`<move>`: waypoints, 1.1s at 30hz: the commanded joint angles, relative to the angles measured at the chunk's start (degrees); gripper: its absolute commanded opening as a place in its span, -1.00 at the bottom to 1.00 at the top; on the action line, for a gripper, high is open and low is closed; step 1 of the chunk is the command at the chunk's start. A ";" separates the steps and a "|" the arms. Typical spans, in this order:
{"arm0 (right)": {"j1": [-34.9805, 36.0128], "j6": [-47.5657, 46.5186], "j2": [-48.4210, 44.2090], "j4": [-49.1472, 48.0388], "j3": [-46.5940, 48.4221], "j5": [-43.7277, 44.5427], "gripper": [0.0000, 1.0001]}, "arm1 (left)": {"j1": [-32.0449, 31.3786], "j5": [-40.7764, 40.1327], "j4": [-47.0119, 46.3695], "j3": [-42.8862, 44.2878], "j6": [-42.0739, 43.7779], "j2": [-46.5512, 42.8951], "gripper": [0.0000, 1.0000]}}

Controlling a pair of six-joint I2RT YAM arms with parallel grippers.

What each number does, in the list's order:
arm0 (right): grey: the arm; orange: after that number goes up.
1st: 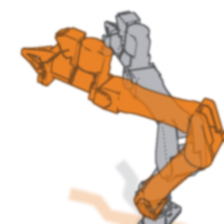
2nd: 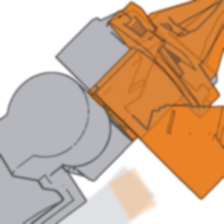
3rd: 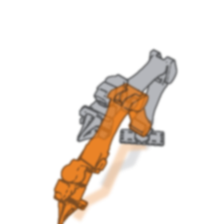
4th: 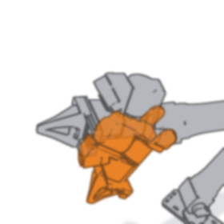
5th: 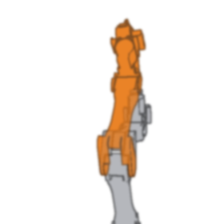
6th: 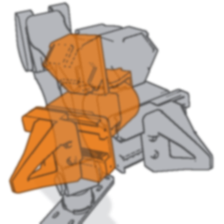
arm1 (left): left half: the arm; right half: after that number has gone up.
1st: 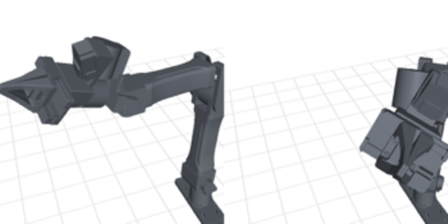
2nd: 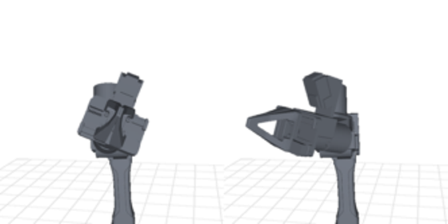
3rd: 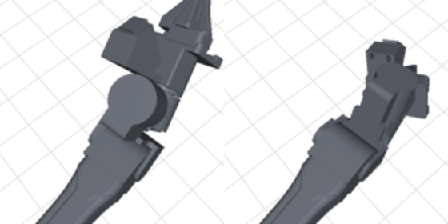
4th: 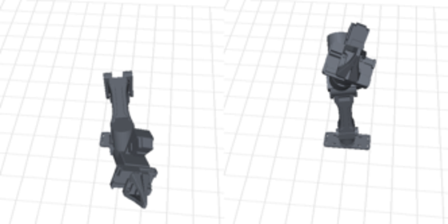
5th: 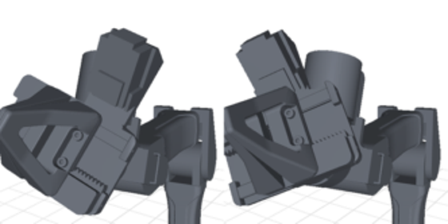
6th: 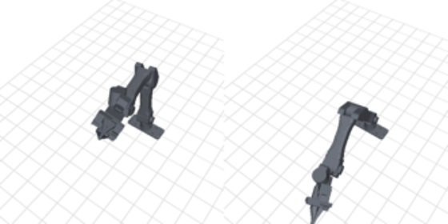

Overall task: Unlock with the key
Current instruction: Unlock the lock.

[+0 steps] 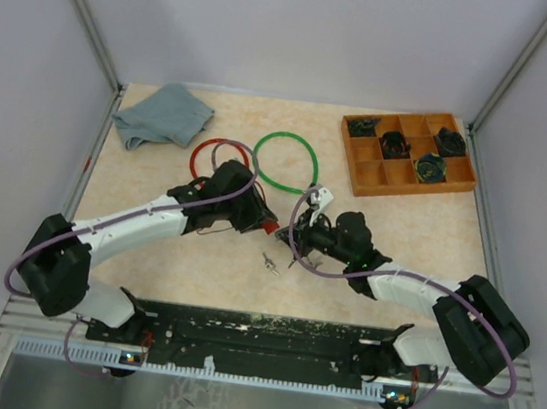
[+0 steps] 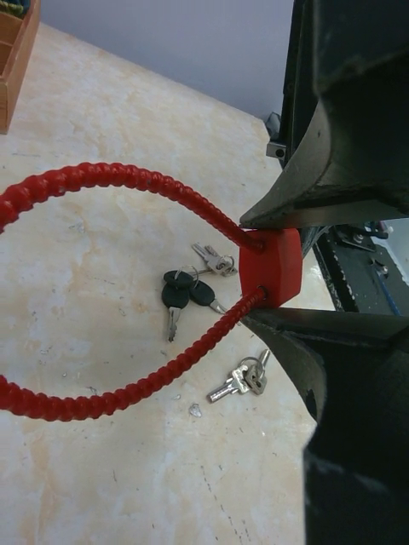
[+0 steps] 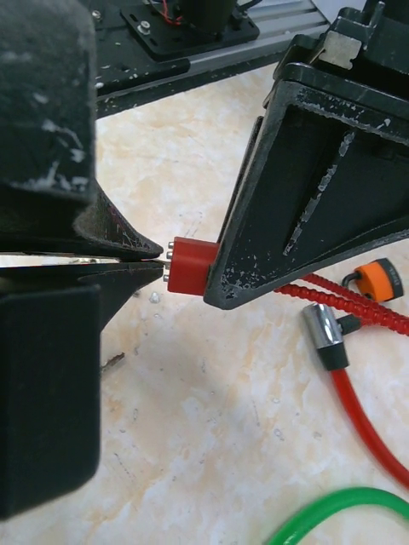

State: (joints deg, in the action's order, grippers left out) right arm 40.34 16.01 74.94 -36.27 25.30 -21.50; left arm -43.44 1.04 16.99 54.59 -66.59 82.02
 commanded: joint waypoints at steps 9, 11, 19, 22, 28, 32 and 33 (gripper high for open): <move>0.56 4.94 -8.33 -7.52 3.02 3.35 -0.46 | 2.64 7.32 -0.41 -0.05 -2.31 -6.14 -1.00; 0.54 6.05 -10.78 -5.06 2.63 4.11 -0.35 | 3.81 7.07 -0.63 -0.62 -2.85 -7.04 -1.00; 1.09 8.98 -12.03 -1.38 0.38 6.42 -0.24 | 5.81 7.44 -2.05 -1.15 -4.20 -9.64 -1.00; 2.43 9.27 -10.87 -2.58 0.25 6.66 -0.26 | 6.04 7.70 -2.22 -1.23 -4.41 -10.11 -1.00; 3.65 9.04 -8.84 -4.42 0.58 6.47 -0.38 | 6.26 7.92 -2.62 -1.71 -4.86 -10.95 -1.00; 3.92 8.77 -7.59 -4.96 0.58 6.69 -0.49 | 6.25 8.07 -2.76 -1.75 -4.96 -11.09 -1.00; 3.88 8.72 -7.29 -5.14 0.43 6.76 -0.53 | 6.33 8.20 -2.82 -1.76 -4.96 -11.17 -1.00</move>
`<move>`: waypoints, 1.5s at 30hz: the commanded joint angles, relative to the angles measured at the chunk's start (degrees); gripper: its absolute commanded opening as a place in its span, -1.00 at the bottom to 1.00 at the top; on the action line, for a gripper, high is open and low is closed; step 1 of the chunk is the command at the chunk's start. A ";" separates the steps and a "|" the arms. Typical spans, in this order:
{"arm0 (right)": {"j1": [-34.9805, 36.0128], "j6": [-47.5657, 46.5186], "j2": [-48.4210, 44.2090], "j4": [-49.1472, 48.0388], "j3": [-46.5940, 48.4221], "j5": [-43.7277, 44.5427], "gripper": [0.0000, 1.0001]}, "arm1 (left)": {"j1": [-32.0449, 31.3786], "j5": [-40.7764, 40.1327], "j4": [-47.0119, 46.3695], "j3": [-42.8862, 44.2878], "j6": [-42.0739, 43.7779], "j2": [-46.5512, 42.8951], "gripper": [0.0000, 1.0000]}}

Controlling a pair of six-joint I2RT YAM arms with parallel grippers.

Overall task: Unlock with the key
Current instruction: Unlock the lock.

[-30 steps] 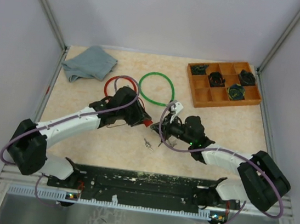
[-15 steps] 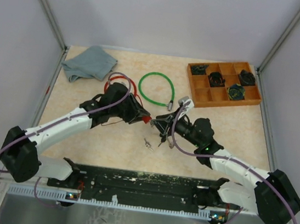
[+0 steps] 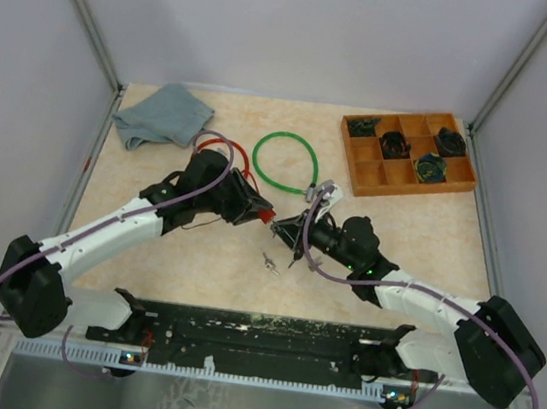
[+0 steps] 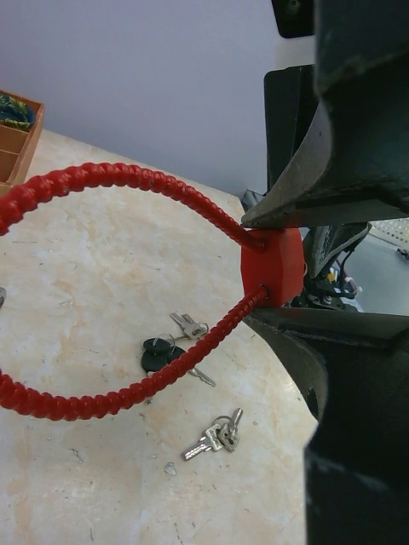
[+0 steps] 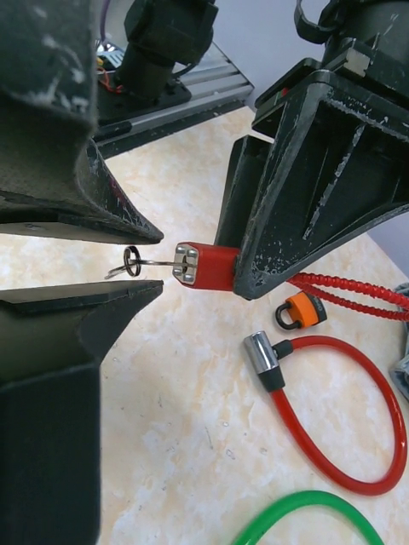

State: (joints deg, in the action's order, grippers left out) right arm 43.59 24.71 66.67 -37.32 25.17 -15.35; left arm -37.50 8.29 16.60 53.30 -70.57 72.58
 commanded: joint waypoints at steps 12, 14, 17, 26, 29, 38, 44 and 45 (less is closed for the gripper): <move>0.63 -7.81 1.92 0.33 2.82 0.45 -1.00 | 0.48 3.51 -3.05 -0.62 -0.64 -1.77 -1.00; 0.61 -10.48 1.81 3.24 4.58 1.21 -1.00 | 0.49 5.52 -3.26 -0.59 -0.68 -1.23 -1.00; -0.09 -10.26 1.36 3.90 6.79 0.83 -1.00 | 0.37 8.81 -3.78 -0.83 -0.67 -0.53 -1.00; -3.91 0.09 4.71 -9.20 10.40 -14.08 -1.00 | -3.61 8.05 -3.25 -2.32 -0.23 -0.85 -1.00; -3.77 -5.73 4.04 -0.44 13.78 -10.99 -1.00 | -5.08 8.27 -3.59 -2.66 -0.32 0.32 -1.00; -3.81 -9.24 0.61 5.21 12.43 -8.08 -0.80 | -4.78 3.71 -1.79 -1.33 1.23 -0.72 -1.00; -3.82 -8.08 -6.33 7.76 7.29 -7.48 -0.32 | -3.40 -1.16 -0.76 -0.26 1.82 -2.78 -1.00; -3.83 -7.90 -7.00 8.28 6.72 -7.34 -0.31 | -3.26 -1.34 -0.65 0.05 2.00 -2.80 -1.00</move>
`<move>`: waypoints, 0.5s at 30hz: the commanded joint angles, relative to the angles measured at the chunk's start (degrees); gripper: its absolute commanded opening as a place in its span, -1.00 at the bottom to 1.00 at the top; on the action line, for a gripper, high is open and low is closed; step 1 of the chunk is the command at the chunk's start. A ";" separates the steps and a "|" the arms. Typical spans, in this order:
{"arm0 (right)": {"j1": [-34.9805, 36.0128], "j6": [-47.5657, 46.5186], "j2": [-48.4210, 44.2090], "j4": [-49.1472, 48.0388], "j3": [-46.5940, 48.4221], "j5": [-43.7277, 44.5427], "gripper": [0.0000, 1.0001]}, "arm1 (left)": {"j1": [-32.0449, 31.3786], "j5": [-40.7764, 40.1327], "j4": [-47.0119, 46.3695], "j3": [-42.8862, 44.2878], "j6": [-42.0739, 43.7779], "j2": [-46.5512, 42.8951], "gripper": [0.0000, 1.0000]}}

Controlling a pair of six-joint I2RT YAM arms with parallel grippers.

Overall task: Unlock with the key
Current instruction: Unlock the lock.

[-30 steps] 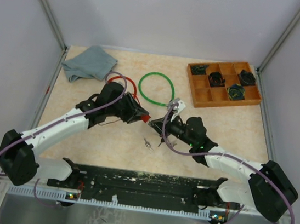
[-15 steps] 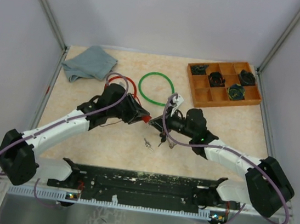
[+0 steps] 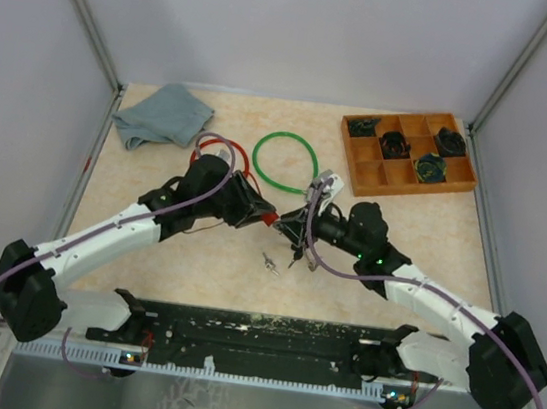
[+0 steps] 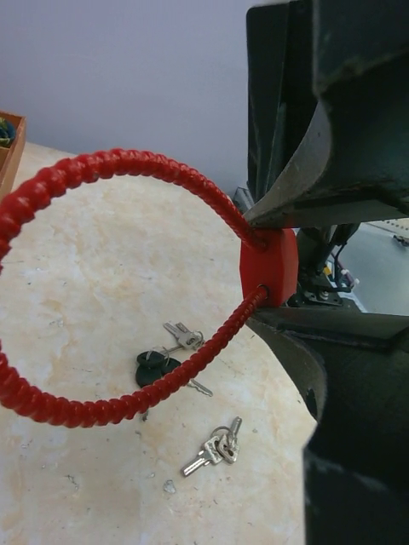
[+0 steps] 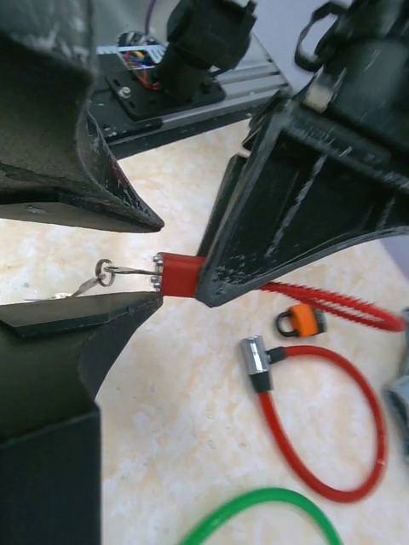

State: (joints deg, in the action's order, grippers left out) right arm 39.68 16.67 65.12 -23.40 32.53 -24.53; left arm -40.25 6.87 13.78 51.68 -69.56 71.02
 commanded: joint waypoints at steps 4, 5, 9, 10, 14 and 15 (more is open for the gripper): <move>0.13 0.09 -7.48 -3.94 -2.76 3.54 -0.29 | -0.14 -0.29 2.13 2.09 0.84 -1.62 -1.00; 0.13 0.04 -7.81 -3.87 -3.30 3.95 -0.31 | -0.10 -0.25 2.13 2.11 0.79 -1.67 -1.00; 0.13 0.47 -7.65 -4.26 -4.59 3.66 -0.35 | -0.01 -0.38 2.03 2.01 0.49 -2.16 -1.00; 0.13 0.89 -7.26 -4.68 -4.87 3.29 -0.36 | 0.00 -0.37 1.97 1.95 0.45 -2.24 -1.00; 0.34 2.27 -5.42 -7.13 -6.29 2.04 -0.40 | 0.00 -0.25 1.31 1.71 0.13 -2.47 -1.00; 0.44 2.65 -5.07 -7.77 -6.62 1.77 -0.42 | 0.04 -0.15 1.21 1.69 0.13 -2.39 -1.00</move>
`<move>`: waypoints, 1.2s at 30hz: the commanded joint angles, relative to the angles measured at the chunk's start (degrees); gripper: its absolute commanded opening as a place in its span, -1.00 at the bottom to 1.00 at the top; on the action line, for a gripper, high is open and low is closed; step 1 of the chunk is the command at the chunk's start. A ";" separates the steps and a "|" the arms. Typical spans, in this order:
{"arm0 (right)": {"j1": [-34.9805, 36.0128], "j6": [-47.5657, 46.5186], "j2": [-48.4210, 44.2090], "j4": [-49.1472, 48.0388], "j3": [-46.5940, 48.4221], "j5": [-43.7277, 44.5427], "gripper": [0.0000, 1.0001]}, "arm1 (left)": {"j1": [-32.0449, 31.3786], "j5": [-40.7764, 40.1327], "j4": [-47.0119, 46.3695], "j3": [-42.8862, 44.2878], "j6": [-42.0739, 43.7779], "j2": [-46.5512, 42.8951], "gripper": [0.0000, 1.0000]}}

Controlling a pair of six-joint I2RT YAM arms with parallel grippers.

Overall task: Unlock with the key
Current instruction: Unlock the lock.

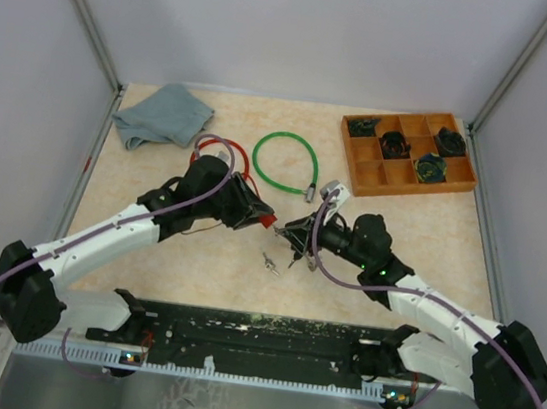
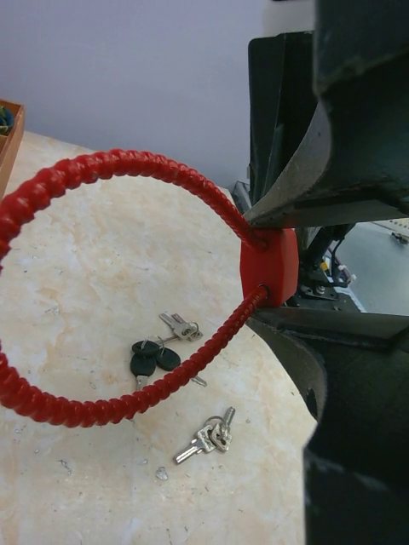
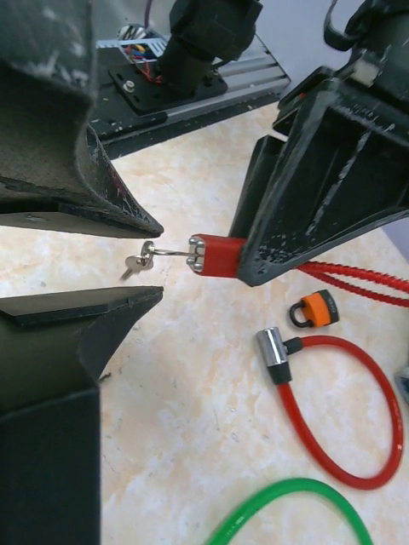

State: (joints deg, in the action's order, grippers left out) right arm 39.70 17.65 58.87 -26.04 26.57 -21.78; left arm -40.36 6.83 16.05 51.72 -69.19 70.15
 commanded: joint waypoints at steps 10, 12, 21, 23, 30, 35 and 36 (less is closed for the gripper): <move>0.89 4.26 5.41 -13.03 -1.55 -3.18 -0.63 | 0.11 0.94 -2.08 1.69 -0.50 -1.24 -1.00; 0.90 4.53 6.49 -14.36 -1.54 -3.62 -0.70 | 0.15 1.32 -2.36 1.42 -0.51 -1.43 -1.00; 0.98 1.18 8.08 -14.74 0.77 -4.74 -1.00 | 0.10 4.92 -2.79 1.22 -0.88 -0.22 -1.00; 1.02 -0.10 6.96 -13.21 2.26 -4.40 -1.00 | 0.06 5.89 -2.87 0.95 -0.70 0.67 -1.00; -1.00 2.53 6.73 -13.52 5.71 -5.12 -1.00 | -3.92 1.89 0.97 4.05 3.84 2.51 -1.00; -1.00 2.15 7.28 -12.61 5.63 -7.18 -1.00 | -3.49 -1.26 3.28 3.97 4.69 1.05 -1.00; -1.03 2.46 7.33 -12.75 5.18 -6.68 -1.00 | -3.42 -1.78 2.73 3.78 4.68 0.55 -1.00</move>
State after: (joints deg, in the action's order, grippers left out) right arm 38.74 19.59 66.48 -32.27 27.79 -27.24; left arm -42.28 3.97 17.93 54.59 -65.58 72.18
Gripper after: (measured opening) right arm 0.009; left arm 0.429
